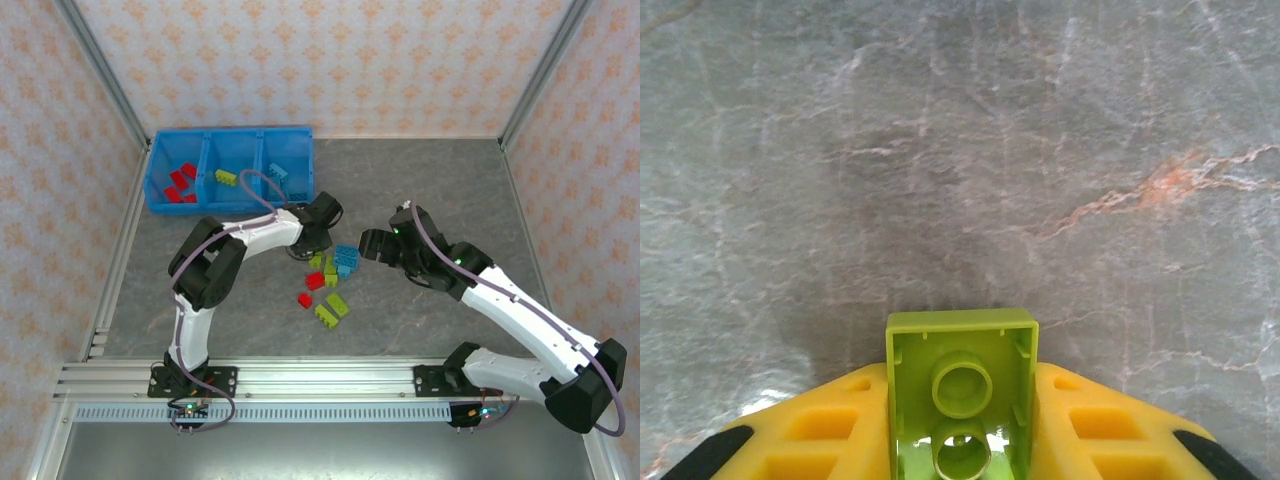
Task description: Sort the legos into containers by color
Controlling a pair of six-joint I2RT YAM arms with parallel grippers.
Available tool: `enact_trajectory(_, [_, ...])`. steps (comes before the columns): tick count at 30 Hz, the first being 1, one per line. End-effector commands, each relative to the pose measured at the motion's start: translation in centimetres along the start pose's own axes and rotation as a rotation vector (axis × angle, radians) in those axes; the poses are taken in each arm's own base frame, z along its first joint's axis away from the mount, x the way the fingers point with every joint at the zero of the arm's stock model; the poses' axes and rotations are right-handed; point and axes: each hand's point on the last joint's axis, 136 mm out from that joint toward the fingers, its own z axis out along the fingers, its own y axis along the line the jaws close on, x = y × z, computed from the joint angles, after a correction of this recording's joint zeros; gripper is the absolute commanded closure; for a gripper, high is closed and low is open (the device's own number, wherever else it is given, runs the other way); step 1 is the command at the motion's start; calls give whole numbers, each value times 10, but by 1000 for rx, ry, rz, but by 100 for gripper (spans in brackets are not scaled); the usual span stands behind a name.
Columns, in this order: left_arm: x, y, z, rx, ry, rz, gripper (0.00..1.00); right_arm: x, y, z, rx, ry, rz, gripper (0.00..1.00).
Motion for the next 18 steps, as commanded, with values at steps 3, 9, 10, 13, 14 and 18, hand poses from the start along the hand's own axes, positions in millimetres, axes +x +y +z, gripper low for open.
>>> enact_trajectory(3, [-33, 28, -51, -11, -76, 47, 76, 4, 21, -1, -110, 29, 26, 15])
enact_trajectory(9, [-104, 67, -127, -84, -279, 52, 76, -1, 21, -3, -101, 4, 35, 15])
enact_trajectory(10, [-117, 75, -133, -90, -297, 34, 76, -2, 21, -3, -98, -1, 35, 15])
enact_trajectory(13, [-162, 107, -149, -122, -354, -53, 76, -4, 21, -2, -94, -10, 38, 15])
enact_trajectory(14, [-177, 114, -151, -124, -367, -75, 76, -5, 22, -2, -95, -10, 39, 15])
enact_trajectory(18, [-227, 124, -138, -131, -360, -99, 76, -4, 22, -3, -94, -7, 39, 15])
